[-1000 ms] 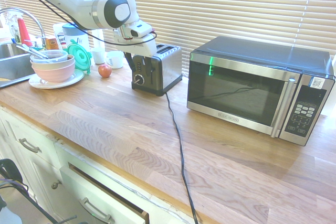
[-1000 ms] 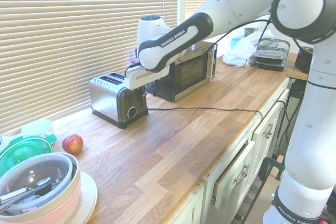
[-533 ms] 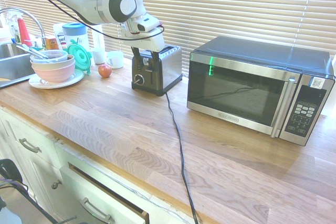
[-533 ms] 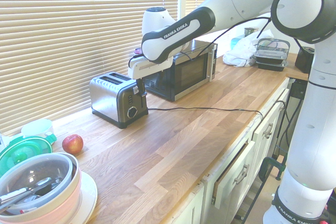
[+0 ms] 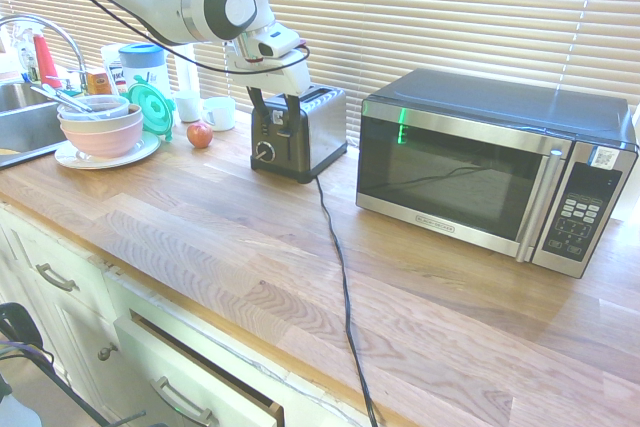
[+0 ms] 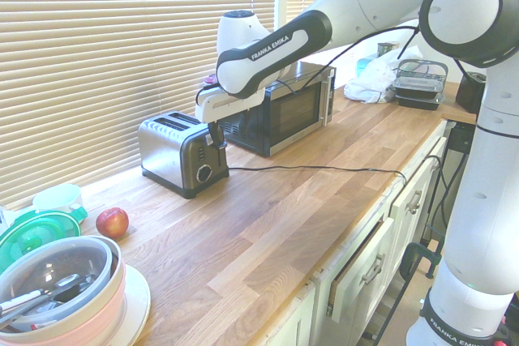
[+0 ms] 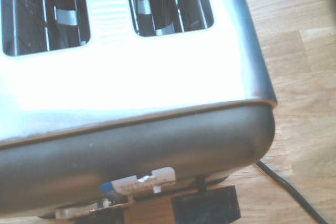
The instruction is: Press the toaster
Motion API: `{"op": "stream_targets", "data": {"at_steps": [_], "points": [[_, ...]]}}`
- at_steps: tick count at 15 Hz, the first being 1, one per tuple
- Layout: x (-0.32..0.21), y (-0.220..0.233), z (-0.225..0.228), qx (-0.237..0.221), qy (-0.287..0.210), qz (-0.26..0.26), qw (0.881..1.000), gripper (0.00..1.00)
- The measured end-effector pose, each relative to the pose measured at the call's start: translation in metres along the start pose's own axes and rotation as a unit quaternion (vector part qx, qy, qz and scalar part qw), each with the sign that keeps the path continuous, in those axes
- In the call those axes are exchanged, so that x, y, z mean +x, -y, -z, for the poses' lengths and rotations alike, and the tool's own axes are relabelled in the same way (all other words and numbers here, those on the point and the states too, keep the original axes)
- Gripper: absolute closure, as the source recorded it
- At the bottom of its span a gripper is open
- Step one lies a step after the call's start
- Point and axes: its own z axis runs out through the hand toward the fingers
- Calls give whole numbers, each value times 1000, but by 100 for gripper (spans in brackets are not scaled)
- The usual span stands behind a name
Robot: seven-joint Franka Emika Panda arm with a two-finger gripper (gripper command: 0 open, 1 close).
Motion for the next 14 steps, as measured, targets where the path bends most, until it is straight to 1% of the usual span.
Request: {"op": "stream_targets", "data": {"at_steps": [14], "points": [[-3, 3, 5, 4, -2, 4, 1000, 100]]}}
